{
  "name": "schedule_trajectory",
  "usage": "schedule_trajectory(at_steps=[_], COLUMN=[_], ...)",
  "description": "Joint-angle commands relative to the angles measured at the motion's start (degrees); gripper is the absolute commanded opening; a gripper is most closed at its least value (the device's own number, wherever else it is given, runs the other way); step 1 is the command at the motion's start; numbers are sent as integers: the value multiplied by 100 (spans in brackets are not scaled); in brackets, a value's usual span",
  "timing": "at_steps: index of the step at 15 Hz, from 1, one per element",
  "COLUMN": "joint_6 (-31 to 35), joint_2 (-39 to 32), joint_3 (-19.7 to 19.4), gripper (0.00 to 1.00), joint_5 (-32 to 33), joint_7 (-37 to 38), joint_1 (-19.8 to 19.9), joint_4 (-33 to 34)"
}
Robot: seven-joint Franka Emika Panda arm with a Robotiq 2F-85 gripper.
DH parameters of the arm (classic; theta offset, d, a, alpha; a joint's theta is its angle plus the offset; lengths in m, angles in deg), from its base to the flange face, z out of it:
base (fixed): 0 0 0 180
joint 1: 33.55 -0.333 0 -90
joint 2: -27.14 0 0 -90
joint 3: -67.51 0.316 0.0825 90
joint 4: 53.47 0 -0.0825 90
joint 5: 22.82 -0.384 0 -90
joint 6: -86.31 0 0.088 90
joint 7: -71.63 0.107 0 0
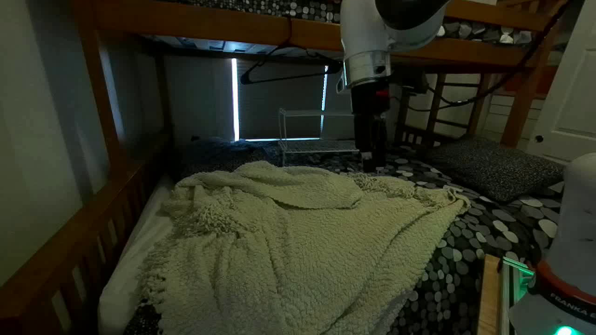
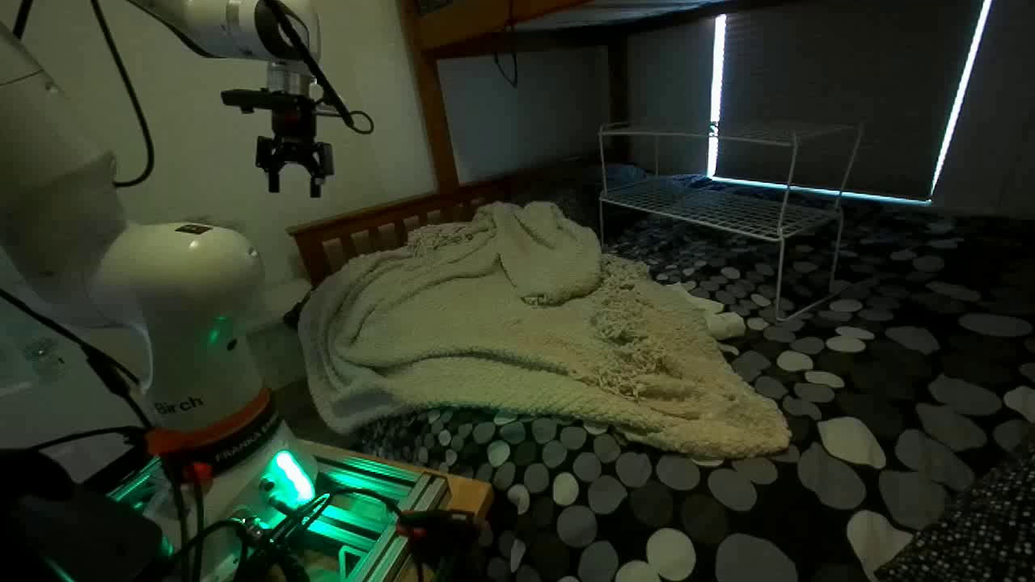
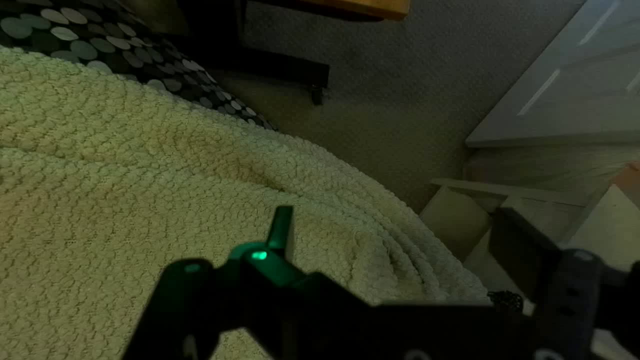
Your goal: Pick up the top left corner of the white blanket and move it a little forward
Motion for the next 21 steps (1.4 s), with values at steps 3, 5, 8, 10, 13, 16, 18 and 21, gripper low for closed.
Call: schedule_trajectory(at_steps=[3, 5, 8, 10, 13, 16, 18, 21], joint_6=[-13, -13, -13, -13, -196, -212, -55, 194], joint_2=[0, 0, 0, 0, -69, -222, -441, -1006], joint_3=[53, 53, 53, 53, -68, -304, -448, -531], gripper=[100, 100, 100, 100, 100, 100, 100, 100], joint_5=[-11, -11, -11, -11, 1244, 2389, 3125, 4228], joint_7=[-12, -12, -13, -13, 132, 121, 235, 516], joint_1=[60, 60, 60, 60, 445, 869, 1115, 1286], joint_4=[9, 9, 9, 9, 33, -14, -8, 190])
